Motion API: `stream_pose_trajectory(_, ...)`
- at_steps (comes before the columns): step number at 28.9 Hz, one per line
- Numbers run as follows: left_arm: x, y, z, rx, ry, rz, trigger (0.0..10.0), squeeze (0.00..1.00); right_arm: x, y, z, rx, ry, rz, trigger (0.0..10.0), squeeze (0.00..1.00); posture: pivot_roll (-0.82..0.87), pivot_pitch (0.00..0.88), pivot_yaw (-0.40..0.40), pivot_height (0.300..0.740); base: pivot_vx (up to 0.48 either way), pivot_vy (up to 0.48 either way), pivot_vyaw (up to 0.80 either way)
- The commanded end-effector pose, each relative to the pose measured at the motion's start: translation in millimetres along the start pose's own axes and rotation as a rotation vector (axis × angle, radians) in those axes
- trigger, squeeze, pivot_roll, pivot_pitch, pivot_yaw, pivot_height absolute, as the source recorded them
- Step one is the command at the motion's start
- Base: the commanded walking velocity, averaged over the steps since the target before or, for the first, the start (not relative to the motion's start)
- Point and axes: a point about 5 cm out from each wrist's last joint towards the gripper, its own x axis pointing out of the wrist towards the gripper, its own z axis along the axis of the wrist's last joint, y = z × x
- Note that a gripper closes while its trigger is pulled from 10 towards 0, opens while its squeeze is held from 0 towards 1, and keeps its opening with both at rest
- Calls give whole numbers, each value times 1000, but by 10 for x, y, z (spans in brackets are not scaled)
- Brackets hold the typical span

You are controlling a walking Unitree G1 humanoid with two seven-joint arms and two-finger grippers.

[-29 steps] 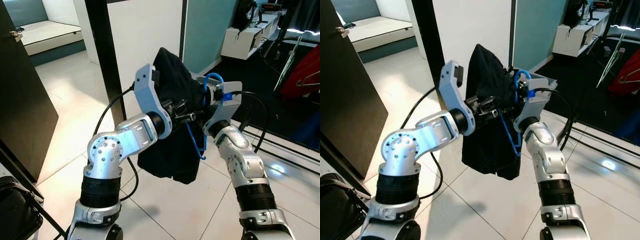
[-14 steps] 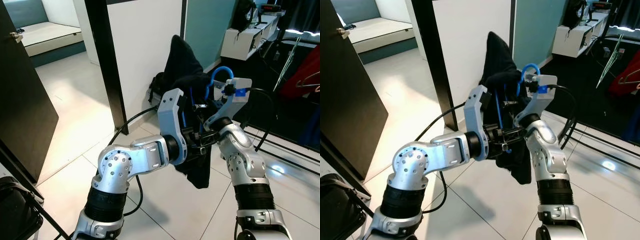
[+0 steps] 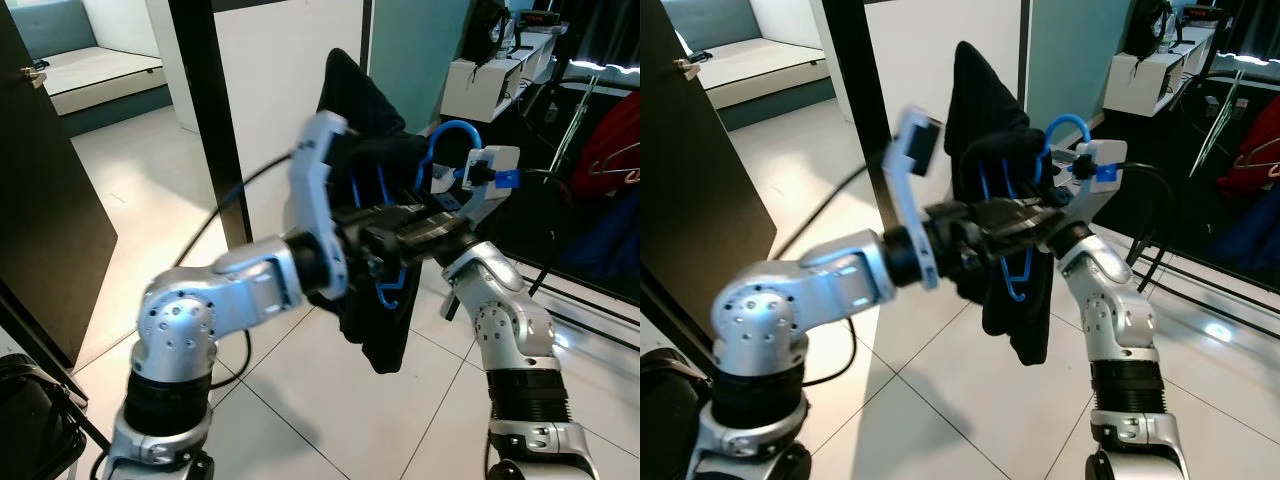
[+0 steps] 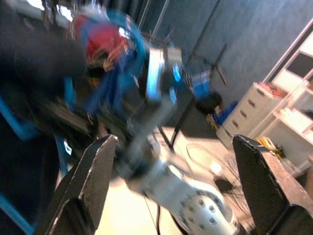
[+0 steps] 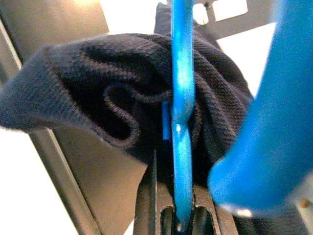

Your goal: Hang hanger

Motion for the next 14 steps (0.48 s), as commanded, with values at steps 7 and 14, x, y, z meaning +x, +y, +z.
stream_pose_trajectory(7,-349,179,568,276,-206,89,10000,0,-343,-131,222,32,43,162,10000,0,-2,0,30,740,0,0,0)
stream_pose_trajectory(14,-600,223,1067,806,-190,163,10000,0,-799,-59,214,115,275,441,10000,0,-4,0,38,740,0,0,0)
